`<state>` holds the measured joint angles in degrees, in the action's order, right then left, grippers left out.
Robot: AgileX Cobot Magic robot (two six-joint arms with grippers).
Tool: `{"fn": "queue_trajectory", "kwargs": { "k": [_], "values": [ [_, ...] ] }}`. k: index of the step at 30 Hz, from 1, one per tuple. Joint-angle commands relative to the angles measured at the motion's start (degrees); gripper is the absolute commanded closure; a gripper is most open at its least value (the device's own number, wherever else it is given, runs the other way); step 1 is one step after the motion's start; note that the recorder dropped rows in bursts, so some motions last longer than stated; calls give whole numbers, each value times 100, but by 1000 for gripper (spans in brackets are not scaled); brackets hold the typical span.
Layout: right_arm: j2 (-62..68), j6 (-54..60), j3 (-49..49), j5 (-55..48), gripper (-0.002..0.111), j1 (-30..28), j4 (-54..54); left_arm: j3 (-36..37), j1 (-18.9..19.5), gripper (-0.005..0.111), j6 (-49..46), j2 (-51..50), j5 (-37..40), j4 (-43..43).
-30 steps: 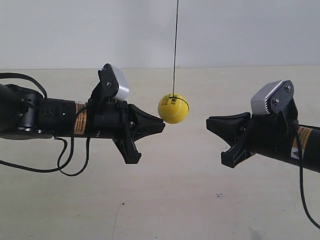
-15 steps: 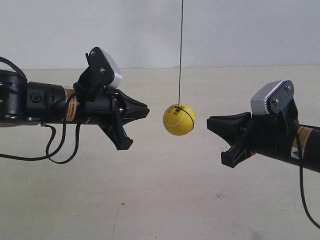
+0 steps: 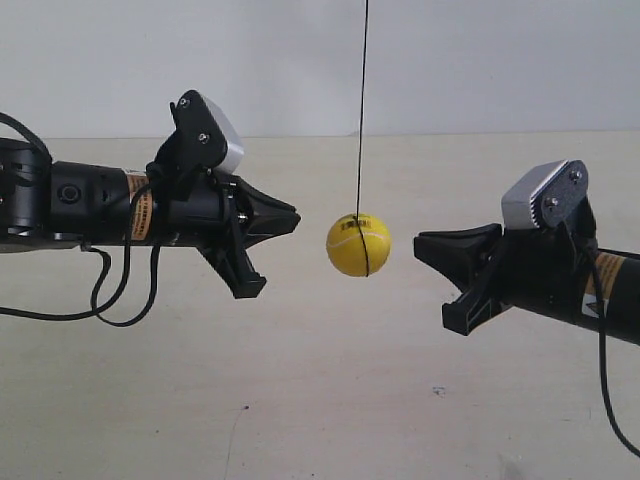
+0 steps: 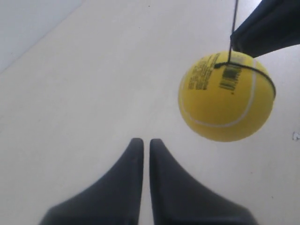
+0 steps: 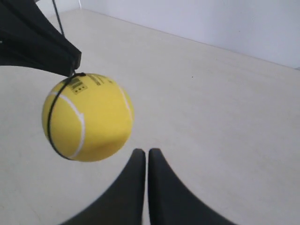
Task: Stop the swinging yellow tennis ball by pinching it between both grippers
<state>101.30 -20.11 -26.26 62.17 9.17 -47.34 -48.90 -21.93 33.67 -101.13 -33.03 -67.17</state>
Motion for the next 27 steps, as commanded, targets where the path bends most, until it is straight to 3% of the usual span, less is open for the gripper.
{"fn": "queue_trajectory", "kwargs": {
  "k": [1,9,20,27],
  "values": [
    [-6,46,-15,416,108,-1,9,141,-30,102,54,304,-145,65],
    [-207,102,-15,755,108,-1,-40,748,-30,102,54,1825,-273,228],
    [-2437,-679,225,-1734,108,-1,40,1687,-30,102,54,4377,15,860],
    [-4621,-1549,787,-2604,108,-1,28,2139,-30,102,260,5764,478,1280]
  ]
}}
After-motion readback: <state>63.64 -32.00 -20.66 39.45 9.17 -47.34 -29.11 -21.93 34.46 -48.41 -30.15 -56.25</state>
